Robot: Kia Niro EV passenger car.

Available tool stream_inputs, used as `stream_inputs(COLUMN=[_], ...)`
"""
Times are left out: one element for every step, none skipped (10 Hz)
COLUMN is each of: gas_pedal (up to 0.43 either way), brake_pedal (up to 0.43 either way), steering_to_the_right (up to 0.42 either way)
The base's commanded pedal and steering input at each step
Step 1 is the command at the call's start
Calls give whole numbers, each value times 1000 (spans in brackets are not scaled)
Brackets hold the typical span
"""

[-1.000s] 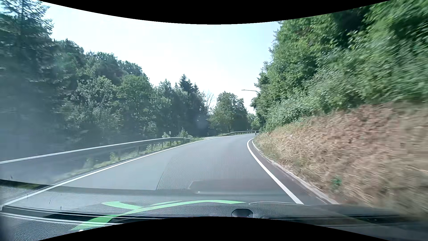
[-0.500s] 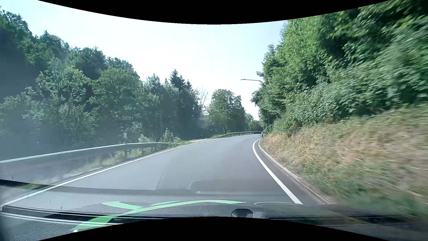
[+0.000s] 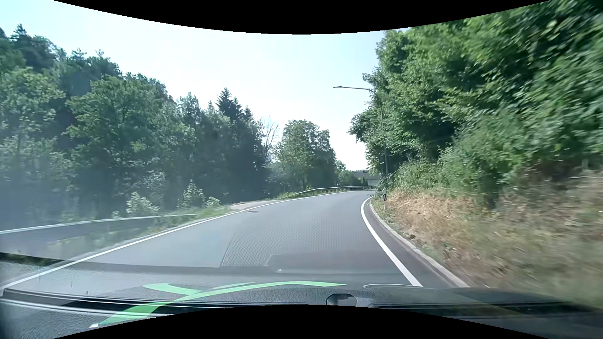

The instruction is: Follow the waypoints while adhering to traffic rules and regulations

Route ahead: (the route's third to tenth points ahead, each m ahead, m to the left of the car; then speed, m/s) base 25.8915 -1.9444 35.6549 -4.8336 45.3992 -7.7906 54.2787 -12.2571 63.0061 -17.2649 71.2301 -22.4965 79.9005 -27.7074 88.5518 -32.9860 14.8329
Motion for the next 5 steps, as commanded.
stream_inputs(gas_pedal=[138,138,138,150,150], brake_pedal=[0,0,0,0,0], steering_to_the_right=[35,36,38,40,40])
